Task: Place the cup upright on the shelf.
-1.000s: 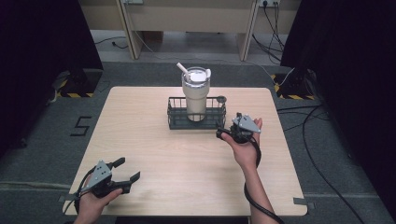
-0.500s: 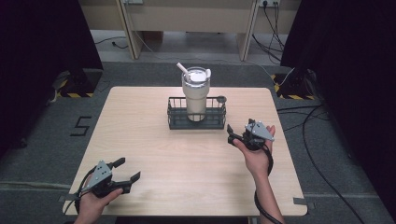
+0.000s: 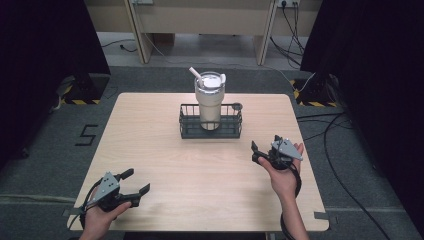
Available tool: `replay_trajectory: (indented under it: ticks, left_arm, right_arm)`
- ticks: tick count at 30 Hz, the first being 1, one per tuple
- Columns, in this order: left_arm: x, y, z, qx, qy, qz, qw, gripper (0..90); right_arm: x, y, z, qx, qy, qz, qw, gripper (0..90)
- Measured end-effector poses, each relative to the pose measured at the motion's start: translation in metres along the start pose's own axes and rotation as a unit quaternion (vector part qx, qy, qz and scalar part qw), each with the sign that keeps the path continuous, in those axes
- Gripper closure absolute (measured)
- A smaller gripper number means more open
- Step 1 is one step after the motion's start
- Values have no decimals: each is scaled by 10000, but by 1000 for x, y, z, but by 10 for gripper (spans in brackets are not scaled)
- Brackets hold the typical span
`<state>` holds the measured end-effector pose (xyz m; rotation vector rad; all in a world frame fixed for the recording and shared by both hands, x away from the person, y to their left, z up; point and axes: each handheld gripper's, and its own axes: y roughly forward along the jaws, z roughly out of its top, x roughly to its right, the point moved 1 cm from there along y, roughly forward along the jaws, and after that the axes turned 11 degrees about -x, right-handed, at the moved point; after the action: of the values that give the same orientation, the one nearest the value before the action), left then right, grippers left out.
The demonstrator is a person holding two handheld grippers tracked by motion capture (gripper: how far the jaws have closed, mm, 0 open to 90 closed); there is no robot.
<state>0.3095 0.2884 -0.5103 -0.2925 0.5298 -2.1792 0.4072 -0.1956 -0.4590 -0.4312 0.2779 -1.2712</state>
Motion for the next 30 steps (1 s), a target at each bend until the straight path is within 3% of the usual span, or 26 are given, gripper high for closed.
replay_trajectory:
  ticks: [30]
  left_arm:
    - [0, -1, 0, -1, 23, -8, 10000, 150]
  right_arm:
    - [32, -40, -48, -180, 363, -362, 9985, 149]
